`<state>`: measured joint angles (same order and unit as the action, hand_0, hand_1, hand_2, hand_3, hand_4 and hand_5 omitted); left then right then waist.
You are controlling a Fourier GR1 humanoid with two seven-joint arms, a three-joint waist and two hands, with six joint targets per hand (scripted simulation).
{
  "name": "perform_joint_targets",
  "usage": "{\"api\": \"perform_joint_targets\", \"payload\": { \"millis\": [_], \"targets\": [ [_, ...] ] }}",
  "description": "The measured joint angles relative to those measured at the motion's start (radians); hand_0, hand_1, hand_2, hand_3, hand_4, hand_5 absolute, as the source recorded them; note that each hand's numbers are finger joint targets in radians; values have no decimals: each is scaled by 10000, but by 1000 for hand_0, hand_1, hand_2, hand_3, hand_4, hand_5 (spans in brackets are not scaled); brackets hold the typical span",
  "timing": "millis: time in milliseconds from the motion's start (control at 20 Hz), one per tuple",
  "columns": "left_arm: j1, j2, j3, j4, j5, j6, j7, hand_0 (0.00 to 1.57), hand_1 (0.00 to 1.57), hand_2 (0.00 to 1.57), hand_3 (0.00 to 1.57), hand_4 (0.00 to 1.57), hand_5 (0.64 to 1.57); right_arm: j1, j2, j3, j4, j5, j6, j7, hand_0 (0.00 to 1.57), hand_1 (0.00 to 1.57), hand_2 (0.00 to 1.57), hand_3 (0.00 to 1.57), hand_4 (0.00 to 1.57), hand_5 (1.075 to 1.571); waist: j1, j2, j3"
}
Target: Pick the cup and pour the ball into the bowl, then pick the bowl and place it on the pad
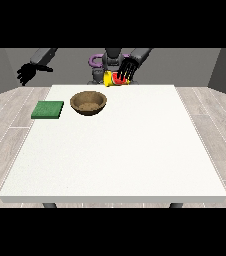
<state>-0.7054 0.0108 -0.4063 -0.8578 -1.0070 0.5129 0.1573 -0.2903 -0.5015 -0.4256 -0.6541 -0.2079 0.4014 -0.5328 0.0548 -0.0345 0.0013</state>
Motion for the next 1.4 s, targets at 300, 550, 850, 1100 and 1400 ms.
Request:
{"api": "perform_joint_targets", "payload": {
  "millis": [300,550,850,1100,1400],
  "targets": [
    [-417,-81,-1194,-201,-1307,-405,1750,552,552,1571,1571,885,1571,-885,156,352,22,273,-512,489,0,0,0,222,0,1533,-302,100,-6],
    [-744,-99,-2079,-445,-2367,-729,2625,282,282,1571,1571,863,1570,-1598,246,446,114,317,-738,574,0,0,0,297,0,1528,-402,609,-5],
    [-821,-105,-3096,-550,-3386,-1423,3129,48,48,1571,1571,1085,1495,-2062,478,602,180,348,-789,519,0,0,0,276,0,1523,-686,959,-10],
    [-1056,-102,-3674,-634,-3892,-2639,3034,0,0,1571,1571,1247,1385,-2277,434,611,330,276,-664,678,0,0,0,149,0,1521,-795,949,-6],
    [-2341,9,-3983,-623,-4696,-4371,2474,1556,1556,1571,1571,1198,1451,-2251,414,591,604,298,-646,495,0,0,0,200,0,1515,-699,815,-1]
  ]
}}
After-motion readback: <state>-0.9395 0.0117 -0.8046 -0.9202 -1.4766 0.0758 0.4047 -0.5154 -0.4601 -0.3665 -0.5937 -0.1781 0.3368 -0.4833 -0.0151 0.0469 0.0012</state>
